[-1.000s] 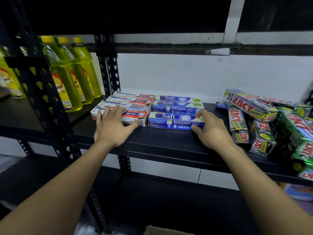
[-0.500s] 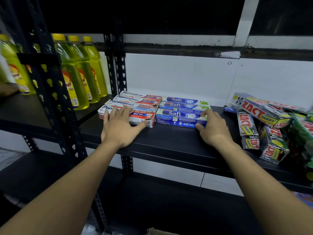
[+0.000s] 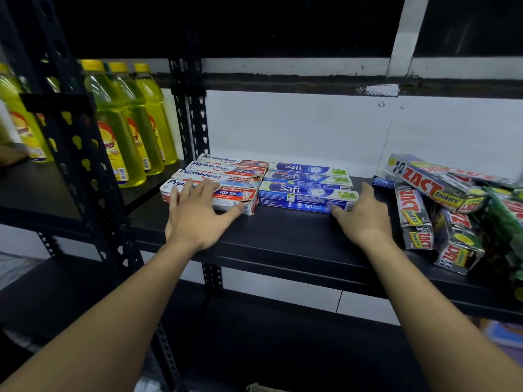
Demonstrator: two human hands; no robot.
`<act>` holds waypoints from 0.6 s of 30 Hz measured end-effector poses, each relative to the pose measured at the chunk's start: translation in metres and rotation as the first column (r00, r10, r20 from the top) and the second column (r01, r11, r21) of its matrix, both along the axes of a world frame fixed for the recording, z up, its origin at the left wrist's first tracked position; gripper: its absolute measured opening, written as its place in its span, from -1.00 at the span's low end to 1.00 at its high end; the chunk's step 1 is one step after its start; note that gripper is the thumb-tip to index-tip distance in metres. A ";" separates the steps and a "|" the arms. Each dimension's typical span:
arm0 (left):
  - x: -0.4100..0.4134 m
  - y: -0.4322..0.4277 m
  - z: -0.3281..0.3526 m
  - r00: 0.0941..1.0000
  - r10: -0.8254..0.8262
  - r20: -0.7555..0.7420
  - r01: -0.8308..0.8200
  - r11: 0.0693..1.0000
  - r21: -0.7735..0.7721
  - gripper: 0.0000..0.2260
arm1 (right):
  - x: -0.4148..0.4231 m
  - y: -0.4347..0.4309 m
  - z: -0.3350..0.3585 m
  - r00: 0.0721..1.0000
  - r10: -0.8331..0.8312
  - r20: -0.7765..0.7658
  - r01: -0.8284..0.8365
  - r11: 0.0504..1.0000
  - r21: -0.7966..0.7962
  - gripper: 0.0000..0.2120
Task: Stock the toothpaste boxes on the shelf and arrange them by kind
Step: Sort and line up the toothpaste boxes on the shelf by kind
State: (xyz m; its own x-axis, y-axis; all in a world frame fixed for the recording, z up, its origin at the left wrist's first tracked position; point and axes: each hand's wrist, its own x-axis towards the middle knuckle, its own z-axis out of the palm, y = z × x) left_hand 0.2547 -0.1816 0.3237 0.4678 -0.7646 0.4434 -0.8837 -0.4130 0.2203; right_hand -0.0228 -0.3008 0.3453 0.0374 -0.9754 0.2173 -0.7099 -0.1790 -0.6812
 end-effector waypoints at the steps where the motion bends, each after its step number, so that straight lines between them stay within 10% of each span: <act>1: 0.000 0.000 0.000 1.000 -0.001 0.000 0.001 1.000 -0.002 -0.19 | 0.000 -0.001 0.000 1.000 -0.017 -0.003 0.017 1.000 0.013 -0.26; 18: 0.001 -0.001 -0.001 1.000 0.003 0.008 -0.003 1.000 -0.002 -0.18 | 0.002 -0.020 -0.009 0.998 -0.023 -0.061 0.018 0.997 -0.079 -0.53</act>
